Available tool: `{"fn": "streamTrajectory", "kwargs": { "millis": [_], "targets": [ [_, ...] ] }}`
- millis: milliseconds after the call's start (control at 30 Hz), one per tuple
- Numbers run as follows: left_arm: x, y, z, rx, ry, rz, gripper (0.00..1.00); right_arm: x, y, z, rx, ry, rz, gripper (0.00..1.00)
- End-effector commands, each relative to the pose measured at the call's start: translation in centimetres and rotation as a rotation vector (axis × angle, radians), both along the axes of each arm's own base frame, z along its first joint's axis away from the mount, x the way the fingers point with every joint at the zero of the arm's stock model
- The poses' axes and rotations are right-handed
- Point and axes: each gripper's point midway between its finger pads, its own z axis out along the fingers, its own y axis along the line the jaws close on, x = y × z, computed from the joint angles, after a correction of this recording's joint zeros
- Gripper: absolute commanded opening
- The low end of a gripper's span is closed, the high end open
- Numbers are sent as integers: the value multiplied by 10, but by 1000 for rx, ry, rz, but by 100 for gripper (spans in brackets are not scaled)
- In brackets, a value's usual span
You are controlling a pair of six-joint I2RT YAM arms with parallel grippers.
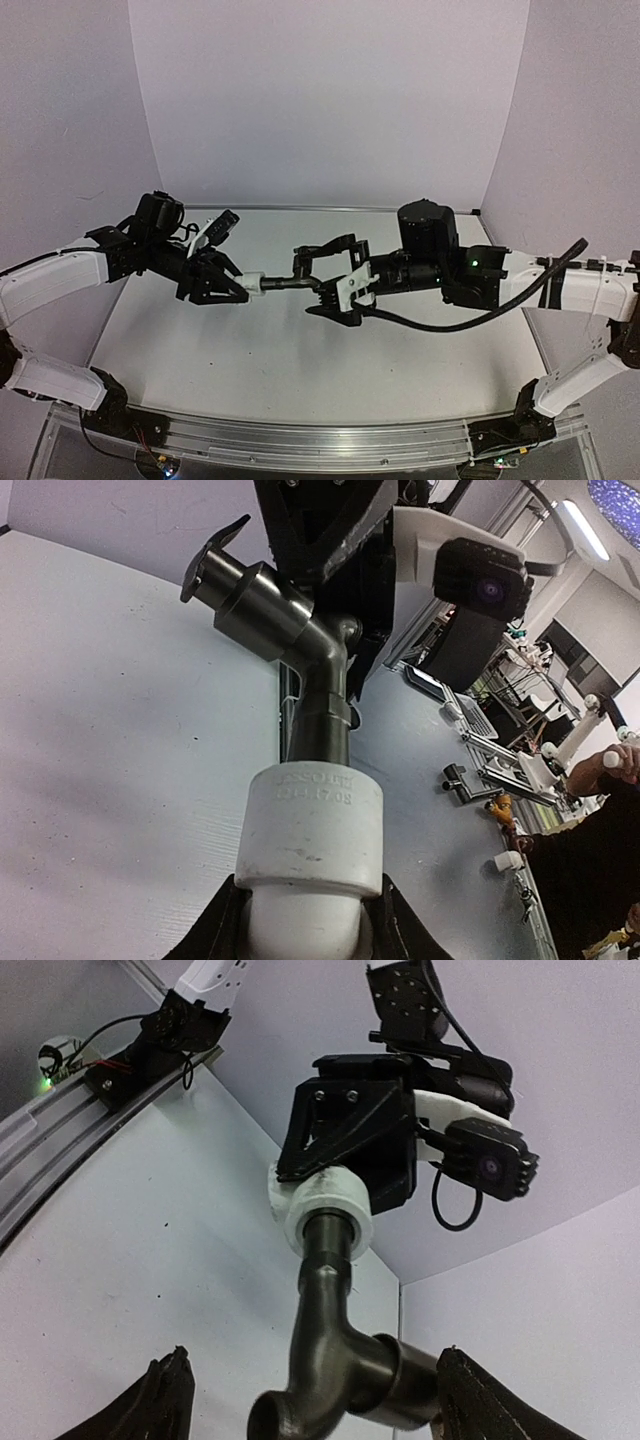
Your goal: Install the water faucets
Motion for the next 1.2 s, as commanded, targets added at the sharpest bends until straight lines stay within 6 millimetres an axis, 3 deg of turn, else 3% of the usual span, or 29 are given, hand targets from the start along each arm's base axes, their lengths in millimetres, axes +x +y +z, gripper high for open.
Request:
{"fn": "streamTrajectory", "kwargs": {
  "millis": [0,67,233,333,400,533,567,633,767,833,933,1000,1067,1100,1167],
  "targets": [
    [-8,0,32,-94,-23,-90,0,6,13,1,17,-155,-4,73],
    [-8,-1,31,-95,-21,-94,0,9,20,-1,14,-141,-19,58],
    [5,0,25,-51,-119,0,0,4,34,3,36,70,-5,45],
    [27,6,20,24,-278,160,0,6,44,-2,37,385,-56,13],
    [45,13,18,71,-377,272,0,7,48,-5,42,604,-60,0],
    [69,30,22,115,-537,454,0,10,49,10,39,1361,115,0],
    [73,34,26,116,-574,495,0,15,47,26,51,1556,169,0],
    [76,41,29,119,-609,541,0,36,50,31,57,1882,214,0],
    [69,44,33,100,-617,544,0,79,23,40,201,2196,293,20],
    [60,42,34,77,-599,513,0,97,2,40,296,2162,254,28],
    [50,38,34,45,-562,464,0,116,-26,38,435,1973,121,44],
    [45,36,36,28,-543,437,0,130,-35,22,462,1867,-65,56],
    [40,34,38,14,-532,413,0,139,-40,7,428,1652,-291,67],
    [37,33,39,5,-526,397,0,144,-42,14,432,1467,-373,72],
    [32,31,40,-6,-510,369,0,144,-46,4,346,1192,-535,77]
  ]
}}
